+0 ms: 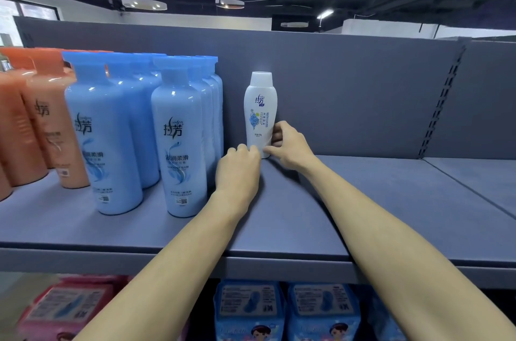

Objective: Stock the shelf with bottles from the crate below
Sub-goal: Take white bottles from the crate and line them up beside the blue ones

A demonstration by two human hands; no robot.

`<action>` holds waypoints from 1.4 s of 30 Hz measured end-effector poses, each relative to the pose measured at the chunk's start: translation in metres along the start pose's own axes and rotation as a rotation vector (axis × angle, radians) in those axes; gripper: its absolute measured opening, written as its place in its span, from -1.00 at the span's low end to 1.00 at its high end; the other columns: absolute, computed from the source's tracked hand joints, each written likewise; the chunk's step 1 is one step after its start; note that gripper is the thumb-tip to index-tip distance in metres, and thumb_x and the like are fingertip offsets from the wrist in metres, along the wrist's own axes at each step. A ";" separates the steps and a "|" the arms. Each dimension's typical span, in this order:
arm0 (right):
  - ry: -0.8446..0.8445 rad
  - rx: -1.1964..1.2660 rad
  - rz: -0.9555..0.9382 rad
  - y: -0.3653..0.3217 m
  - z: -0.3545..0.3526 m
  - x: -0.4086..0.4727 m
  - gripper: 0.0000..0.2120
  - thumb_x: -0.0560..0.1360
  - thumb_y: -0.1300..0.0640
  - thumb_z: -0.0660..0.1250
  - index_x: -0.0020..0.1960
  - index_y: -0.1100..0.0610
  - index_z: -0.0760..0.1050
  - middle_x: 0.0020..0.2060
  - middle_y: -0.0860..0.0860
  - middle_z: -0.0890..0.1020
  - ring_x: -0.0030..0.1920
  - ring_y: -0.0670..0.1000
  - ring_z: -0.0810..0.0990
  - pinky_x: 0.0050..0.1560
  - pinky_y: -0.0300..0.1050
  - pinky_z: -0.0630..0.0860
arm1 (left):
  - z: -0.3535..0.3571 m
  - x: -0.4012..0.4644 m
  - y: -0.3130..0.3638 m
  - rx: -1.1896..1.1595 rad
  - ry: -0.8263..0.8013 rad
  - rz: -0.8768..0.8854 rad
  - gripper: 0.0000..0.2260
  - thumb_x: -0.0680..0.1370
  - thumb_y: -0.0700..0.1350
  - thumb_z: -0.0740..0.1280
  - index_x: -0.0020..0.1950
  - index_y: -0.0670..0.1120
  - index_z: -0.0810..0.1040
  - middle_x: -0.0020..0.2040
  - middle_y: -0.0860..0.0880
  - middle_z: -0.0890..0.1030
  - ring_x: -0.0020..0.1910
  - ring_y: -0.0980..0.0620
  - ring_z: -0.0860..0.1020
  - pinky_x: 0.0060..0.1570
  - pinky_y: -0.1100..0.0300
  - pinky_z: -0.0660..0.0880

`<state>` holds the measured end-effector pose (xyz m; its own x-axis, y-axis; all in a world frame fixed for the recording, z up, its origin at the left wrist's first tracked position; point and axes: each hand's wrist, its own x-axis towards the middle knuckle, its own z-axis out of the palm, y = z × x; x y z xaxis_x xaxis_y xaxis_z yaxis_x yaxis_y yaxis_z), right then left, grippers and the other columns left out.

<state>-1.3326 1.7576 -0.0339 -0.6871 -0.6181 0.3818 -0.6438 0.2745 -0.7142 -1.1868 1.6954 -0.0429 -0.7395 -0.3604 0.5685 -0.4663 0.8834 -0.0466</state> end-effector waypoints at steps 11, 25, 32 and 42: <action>0.061 0.021 0.026 0.002 0.003 -0.004 -0.66 0.42 0.22 0.47 0.14 0.12 0.46 0.01 -0.02 0.66 -0.04 -0.05 0.66 0.03 -0.13 0.60 | -0.001 -0.001 0.000 -0.007 -0.006 -0.013 -0.80 0.52 -0.35 0.16 0.08 -0.12 0.39 0.04 -0.09 0.52 -0.02 -0.07 0.51 -0.27 0.17 0.29; 0.006 -0.420 -0.025 -0.058 -0.038 -0.088 -0.63 0.47 0.02 0.47 0.18 0.09 0.43 0.13 0.04 0.58 0.11 0.10 0.55 0.12 0.04 0.52 | -0.057 -0.057 0.001 -0.100 0.012 0.152 -0.84 0.54 -0.24 0.21 0.11 -0.12 0.40 0.05 -0.11 0.52 0.02 -0.14 0.52 -0.25 0.08 0.33; 0.022 -0.451 -0.093 -0.085 -0.038 -0.127 -0.62 0.48 0.08 0.48 0.21 0.15 0.45 0.15 0.04 0.60 0.14 0.05 0.55 0.14 -0.03 0.50 | -0.084 -0.085 -0.025 -0.139 0.132 0.149 -0.89 0.51 -0.23 0.20 0.01 -0.12 0.42 -0.09 -0.09 0.50 -0.09 -0.14 0.51 -0.34 0.09 0.26; 0.090 -0.459 -0.167 -0.122 -0.028 -0.210 -0.65 0.46 0.07 0.48 0.19 0.11 0.49 0.09 0.02 0.60 0.02 -0.01 0.58 0.07 -0.02 0.55 | -0.105 -0.158 -0.055 -0.244 0.179 0.263 -0.81 0.51 0.05 0.25 0.02 -0.03 0.45 -0.12 0.05 0.52 -0.14 -0.02 0.50 -0.35 0.13 0.37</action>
<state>-1.1191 1.8745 -0.0111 -0.5753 -0.6209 0.5325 -0.8155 0.4855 -0.3150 -0.9938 1.7348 -0.0440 -0.7122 -0.0739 0.6981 -0.1278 0.9915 -0.0254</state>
